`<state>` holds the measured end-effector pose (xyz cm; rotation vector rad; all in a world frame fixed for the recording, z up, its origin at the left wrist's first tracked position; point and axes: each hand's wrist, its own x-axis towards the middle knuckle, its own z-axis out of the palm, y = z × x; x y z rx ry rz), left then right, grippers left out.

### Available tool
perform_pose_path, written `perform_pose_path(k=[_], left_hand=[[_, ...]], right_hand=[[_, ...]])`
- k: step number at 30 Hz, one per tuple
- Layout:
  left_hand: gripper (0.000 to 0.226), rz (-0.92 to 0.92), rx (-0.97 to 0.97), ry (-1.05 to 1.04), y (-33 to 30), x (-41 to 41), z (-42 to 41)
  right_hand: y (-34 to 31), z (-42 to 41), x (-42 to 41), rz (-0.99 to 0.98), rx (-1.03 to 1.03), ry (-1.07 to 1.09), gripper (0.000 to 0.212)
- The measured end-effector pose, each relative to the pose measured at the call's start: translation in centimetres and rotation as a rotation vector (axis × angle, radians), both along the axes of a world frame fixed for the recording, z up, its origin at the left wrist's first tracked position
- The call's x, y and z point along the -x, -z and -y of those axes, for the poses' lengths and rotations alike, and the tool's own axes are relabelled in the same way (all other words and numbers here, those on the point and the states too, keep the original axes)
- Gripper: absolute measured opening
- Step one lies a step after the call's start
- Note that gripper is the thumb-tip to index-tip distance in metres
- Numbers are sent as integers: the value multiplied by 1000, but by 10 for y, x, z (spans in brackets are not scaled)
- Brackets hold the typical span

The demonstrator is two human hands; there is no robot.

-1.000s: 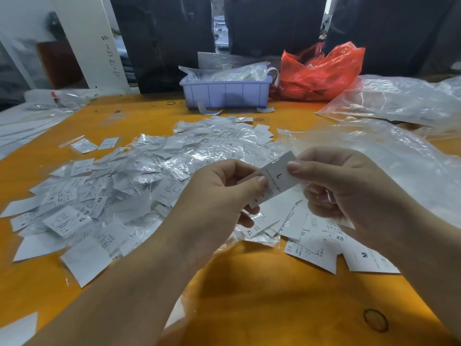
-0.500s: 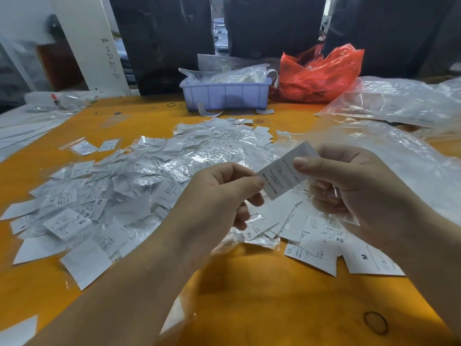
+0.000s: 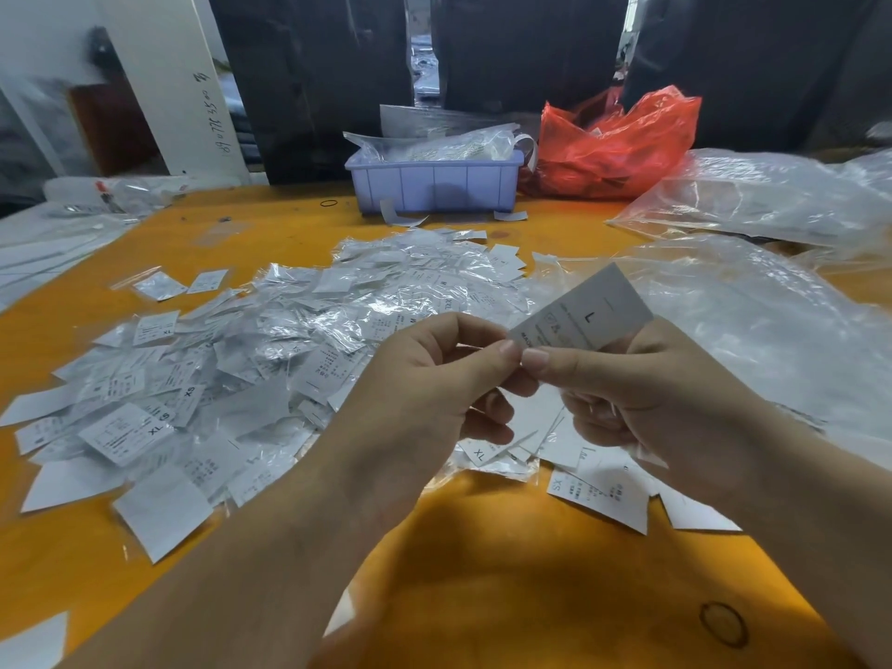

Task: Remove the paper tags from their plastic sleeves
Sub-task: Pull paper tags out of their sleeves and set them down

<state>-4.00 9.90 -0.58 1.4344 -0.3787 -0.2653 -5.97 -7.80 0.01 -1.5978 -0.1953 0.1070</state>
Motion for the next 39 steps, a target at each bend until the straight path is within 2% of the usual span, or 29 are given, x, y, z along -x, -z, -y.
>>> perform_pose_path(k=[4,8,11,15,17,20,22,27,30,33,36,39], left_hand=[[21,-33,8,40,-1,-1,-1],[13,68,-126,-5,-1,0,-1],[20,67,-166,-86,-4,-6,-7],[18,19,-188,-306,-12,-19,-22],[18,112,-352,-443,-11,-25,-29],[14,200,-549,-580,-9,-29,-35],[5,230,-643,-636,-8,-31,-39],[27,367,-733,-729,-10,-30,-42],[21,460,-720,-621,-9,-25,-35],[10,541,-716,-345,-5,-15,-25],[15,588,-799,-89,3,-8,-17],[32,647,-970,7,11,-6,-9]], right_hand=[[1,2,-1,-33,20,-11,31],[-1,3,0,-91,117,-132,32],[-3,4,-2,-117,175,-202,39],[-8,8,-3,-164,196,-175,51],[-9,10,-3,-120,300,-117,53],[-7,13,-3,49,657,3,35],[-5,15,-3,71,778,33,32],[-2,16,0,-19,913,15,56],[-5,19,0,-45,975,13,69],[-8,23,-1,-46,1037,41,78],[-6,22,-2,-61,1104,54,68],[-2,21,-4,-33,1103,65,57]])
